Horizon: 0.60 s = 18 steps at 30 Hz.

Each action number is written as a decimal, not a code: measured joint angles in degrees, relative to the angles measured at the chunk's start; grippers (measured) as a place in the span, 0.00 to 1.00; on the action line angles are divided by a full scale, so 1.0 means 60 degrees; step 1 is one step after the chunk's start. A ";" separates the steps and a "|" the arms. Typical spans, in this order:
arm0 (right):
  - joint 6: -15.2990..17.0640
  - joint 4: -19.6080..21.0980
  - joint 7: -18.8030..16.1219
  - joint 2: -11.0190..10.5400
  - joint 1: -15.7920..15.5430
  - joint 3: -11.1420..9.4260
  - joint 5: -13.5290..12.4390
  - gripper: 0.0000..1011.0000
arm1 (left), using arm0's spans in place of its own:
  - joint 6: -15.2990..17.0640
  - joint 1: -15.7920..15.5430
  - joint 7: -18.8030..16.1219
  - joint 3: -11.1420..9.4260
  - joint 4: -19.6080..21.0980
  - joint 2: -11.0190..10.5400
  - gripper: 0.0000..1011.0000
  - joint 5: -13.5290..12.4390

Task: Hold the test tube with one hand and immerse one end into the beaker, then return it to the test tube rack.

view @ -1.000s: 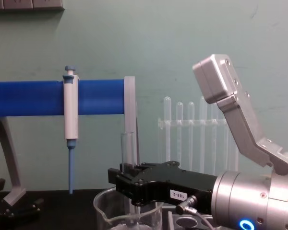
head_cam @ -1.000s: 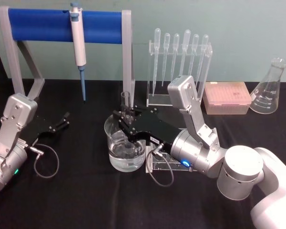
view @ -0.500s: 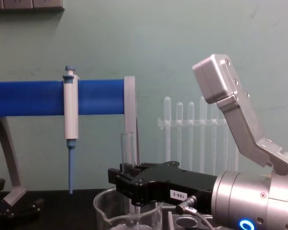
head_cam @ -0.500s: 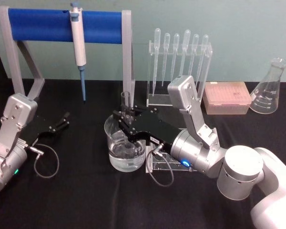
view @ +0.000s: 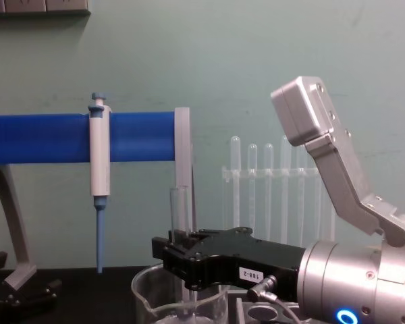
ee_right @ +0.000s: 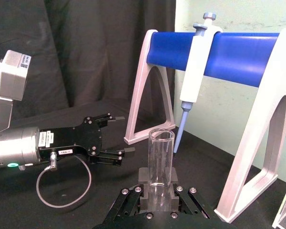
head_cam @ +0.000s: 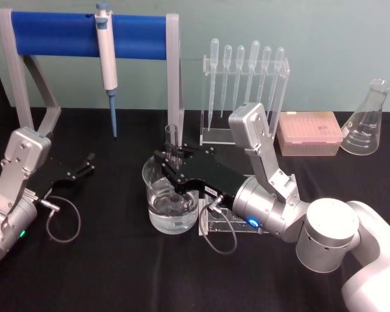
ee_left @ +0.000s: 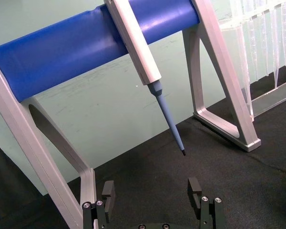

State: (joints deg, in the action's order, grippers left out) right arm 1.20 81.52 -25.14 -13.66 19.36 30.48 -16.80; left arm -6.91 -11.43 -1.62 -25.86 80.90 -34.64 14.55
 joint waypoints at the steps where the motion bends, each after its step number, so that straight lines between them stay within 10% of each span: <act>1: 0.0000 0.0000 0.0000 0.0000 0.0000 0.0000 0.0000 0.22 | 0.0000 0.0000 0.0000 0.0000 0.0000 -0.0001 0.99 0.0000; 18: 0.0225 0.0556 0.0087 -0.0075 -0.0031 -0.0087 0.0000 0.22 | 0.0000 0.0000 0.0000 0.0000 0.0000 -0.0001 0.99 0.0000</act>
State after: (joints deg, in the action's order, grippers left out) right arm 2.55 84.86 -24.62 -14.11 19.17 29.96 -16.80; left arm -6.91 -11.43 -1.62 -25.86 80.90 -34.65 14.55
